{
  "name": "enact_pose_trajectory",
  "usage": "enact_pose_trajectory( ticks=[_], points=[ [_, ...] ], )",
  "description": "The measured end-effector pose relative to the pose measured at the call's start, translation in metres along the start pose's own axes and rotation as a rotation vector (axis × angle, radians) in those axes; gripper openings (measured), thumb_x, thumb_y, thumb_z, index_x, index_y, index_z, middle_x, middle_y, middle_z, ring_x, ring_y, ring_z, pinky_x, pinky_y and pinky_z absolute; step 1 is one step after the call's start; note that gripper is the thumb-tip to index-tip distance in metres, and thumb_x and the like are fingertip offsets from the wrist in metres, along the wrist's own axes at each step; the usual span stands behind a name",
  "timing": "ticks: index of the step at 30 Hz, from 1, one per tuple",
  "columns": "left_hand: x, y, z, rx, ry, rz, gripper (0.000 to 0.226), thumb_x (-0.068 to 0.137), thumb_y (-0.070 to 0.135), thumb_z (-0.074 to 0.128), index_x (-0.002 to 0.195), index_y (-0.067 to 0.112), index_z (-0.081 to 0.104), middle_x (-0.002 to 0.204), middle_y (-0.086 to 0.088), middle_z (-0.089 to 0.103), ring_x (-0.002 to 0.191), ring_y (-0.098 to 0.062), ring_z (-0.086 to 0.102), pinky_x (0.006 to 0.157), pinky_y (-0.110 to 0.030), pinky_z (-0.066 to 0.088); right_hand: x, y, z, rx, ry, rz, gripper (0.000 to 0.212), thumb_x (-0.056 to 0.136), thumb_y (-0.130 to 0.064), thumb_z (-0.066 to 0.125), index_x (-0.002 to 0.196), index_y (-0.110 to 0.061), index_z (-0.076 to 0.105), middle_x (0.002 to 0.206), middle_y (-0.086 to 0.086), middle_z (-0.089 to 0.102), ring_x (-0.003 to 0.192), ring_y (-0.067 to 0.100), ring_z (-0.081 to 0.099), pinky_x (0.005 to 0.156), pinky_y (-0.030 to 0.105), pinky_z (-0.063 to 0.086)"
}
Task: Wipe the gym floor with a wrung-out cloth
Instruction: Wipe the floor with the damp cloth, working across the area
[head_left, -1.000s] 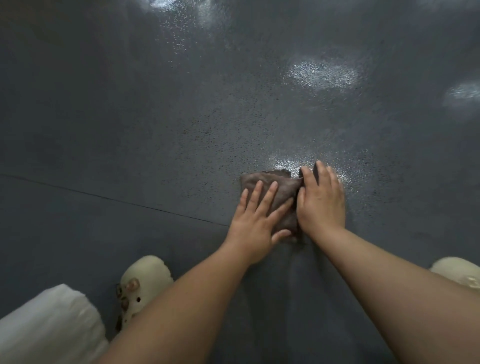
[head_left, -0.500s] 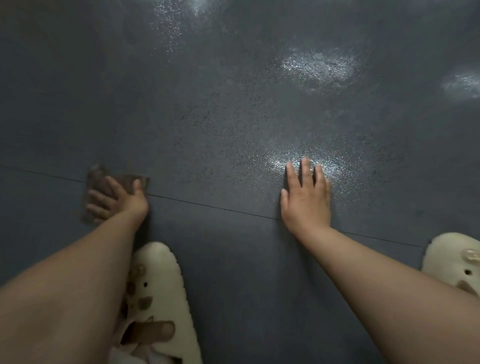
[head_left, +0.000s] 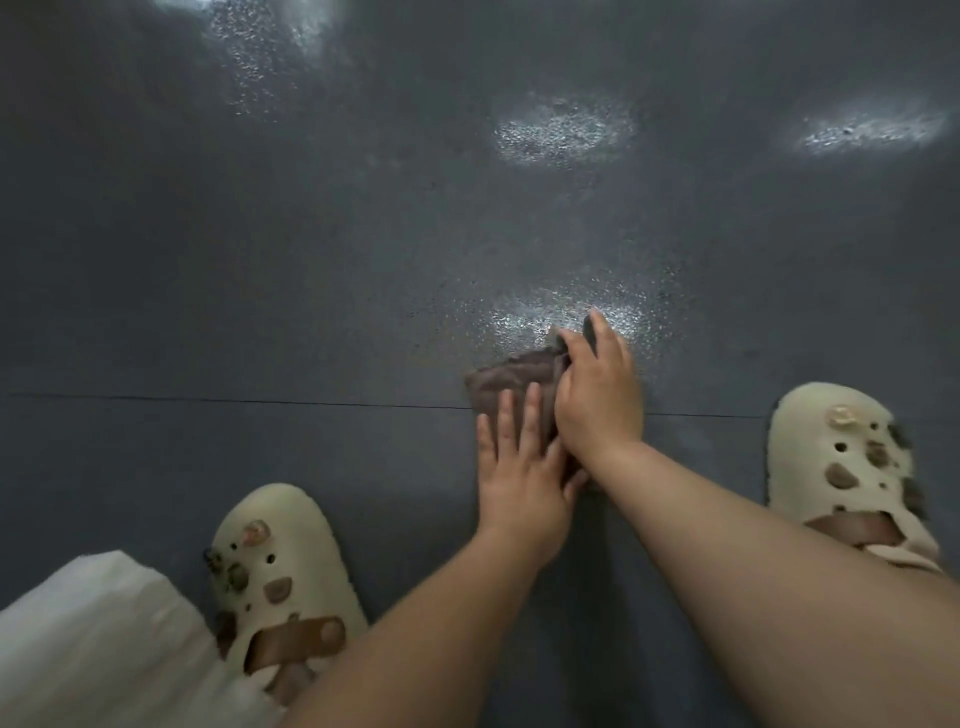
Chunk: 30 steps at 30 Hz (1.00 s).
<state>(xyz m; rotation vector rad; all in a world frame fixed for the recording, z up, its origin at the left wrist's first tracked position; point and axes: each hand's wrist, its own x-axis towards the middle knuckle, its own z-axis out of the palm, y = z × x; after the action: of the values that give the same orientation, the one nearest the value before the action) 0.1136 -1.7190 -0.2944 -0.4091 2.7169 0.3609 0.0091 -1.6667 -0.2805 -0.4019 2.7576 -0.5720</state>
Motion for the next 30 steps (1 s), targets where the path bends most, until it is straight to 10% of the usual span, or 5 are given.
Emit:
enact_pose_trajectory(
  ticks=[6,10,19,30],
  points=[
    [0.025,-0.046,-0.013,0.167,0.056,0.274,0.063,0.082,0.059,0.035,0.137,0.031,0.049,0.15,-0.007,0.036,0.139,-0.032,0.028,0.112,-0.044,0.006,-0.007,0.019,-0.001,-0.051,0.115,0.045,0.039,0.084,-0.014,0.046,0.119,-0.01,0.064,0.133,0.023,0.05,0.118,0.045,0.046,0.102,0.048,0.036],
    [0.059,-0.082,-0.042,0.11,0.008,-0.103,0.065,0.095,0.055,0.031,0.148,0.037,-0.003,0.158,-0.002,-0.016,0.144,-0.03,-0.015,0.114,-0.043,-0.011,-0.008,0.026,-0.004,-0.067,0.116,0.023,0.04,0.079,-0.014,0.049,0.115,-0.009,0.066,0.125,0.025,0.056,0.109,0.045,0.053,0.096,0.052,0.042],
    [0.051,-0.075,-0.041,-0.225,0.176,-0.75,0.063,0.099,0.045,0.032,0.152,0.025,0.005,0.158,-0.014,-0.011,0.144,-0.037,-0.01,0.114,-0.051,-0.005,-0.009,0.045,-0.022,0.041,0.017,0.004,0.041,0.096,-0.012,0.043,0.136,-0.009,0.048,0.147,0.016,0.036,0.134,0.031,0.034,0.112,0.04,0.025],
    [0.017,0.102,-0.017,0.002,-0.32,0.337,0.071,0.097,0.039,0.031,0.148,0.023,-0.014,0.157,0.0,-0.02,0.137,-0.026,-0.032,0.112,-0.043,-0.018,-0.018,0.077,-0.038,0.371,0.33,0.298,0.034,0.093,-0.002,0.039,0.12,0.0,0.058,0.129,0.017,0.05,0.119,0.03,0.047,0.101,0.031,0.033]
  ],
)
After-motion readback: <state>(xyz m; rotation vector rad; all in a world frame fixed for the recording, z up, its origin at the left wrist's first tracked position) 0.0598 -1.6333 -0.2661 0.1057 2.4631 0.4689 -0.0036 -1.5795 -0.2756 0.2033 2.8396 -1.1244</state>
